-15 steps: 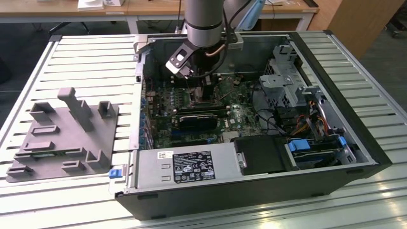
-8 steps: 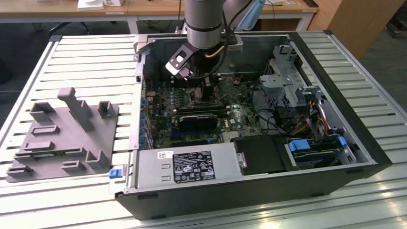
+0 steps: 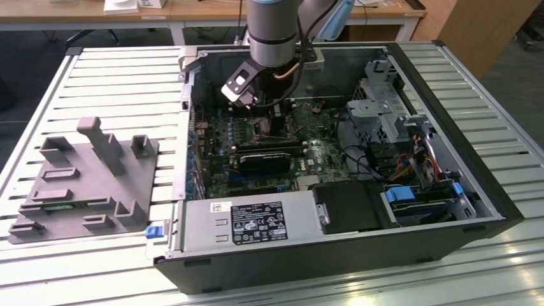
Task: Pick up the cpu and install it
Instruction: 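Place the cpu into insertion slot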
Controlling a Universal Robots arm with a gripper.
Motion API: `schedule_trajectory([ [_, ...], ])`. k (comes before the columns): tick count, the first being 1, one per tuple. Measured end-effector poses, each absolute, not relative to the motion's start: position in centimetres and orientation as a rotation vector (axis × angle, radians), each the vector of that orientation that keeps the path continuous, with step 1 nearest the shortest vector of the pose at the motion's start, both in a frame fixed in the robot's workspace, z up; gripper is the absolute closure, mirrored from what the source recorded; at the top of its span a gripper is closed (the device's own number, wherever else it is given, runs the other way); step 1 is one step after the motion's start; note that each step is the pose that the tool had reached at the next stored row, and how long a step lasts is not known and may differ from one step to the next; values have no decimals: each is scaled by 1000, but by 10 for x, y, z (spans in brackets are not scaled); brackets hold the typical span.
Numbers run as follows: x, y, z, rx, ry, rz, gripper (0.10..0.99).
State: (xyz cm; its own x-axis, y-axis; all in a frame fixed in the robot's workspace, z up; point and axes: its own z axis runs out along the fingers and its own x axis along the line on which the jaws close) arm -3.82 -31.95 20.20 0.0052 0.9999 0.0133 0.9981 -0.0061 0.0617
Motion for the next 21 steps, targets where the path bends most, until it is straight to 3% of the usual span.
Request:
schedule_trajectory([
  [21,-39,-320,194,2204,2189,82,549],
])
